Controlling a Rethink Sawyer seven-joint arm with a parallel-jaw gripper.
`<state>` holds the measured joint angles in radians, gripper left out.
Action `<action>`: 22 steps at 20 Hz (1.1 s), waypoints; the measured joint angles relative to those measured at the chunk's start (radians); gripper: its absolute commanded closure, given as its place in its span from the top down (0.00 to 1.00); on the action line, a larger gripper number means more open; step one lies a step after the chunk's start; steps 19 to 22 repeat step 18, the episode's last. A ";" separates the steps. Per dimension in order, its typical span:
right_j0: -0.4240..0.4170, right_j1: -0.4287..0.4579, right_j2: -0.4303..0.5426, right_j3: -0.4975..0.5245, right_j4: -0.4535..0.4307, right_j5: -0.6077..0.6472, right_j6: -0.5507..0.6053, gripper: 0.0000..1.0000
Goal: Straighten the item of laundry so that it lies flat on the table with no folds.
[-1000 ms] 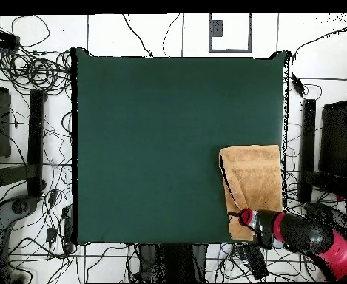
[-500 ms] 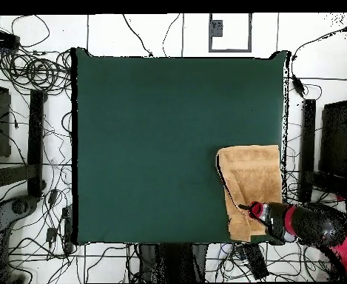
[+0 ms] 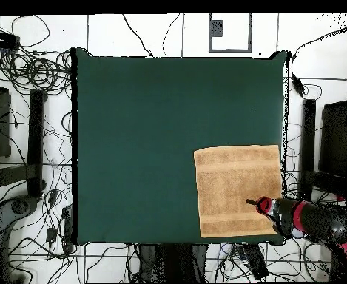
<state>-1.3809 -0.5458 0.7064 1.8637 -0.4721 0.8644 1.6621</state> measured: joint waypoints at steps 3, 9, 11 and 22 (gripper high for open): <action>-0.007 0.002 0.002 -0.017 0.000 0.014 0.000 1.00; -0.014 0.005 0.003 -0.034 -0.001 0.025 0.000 1.00; -0.014 0.006 0.004 -0.039 -0.002 0.025 0.000 1.00; 0.008 -0.043 0.020 -0.037 -0.195 -0.121 -0.001 1.00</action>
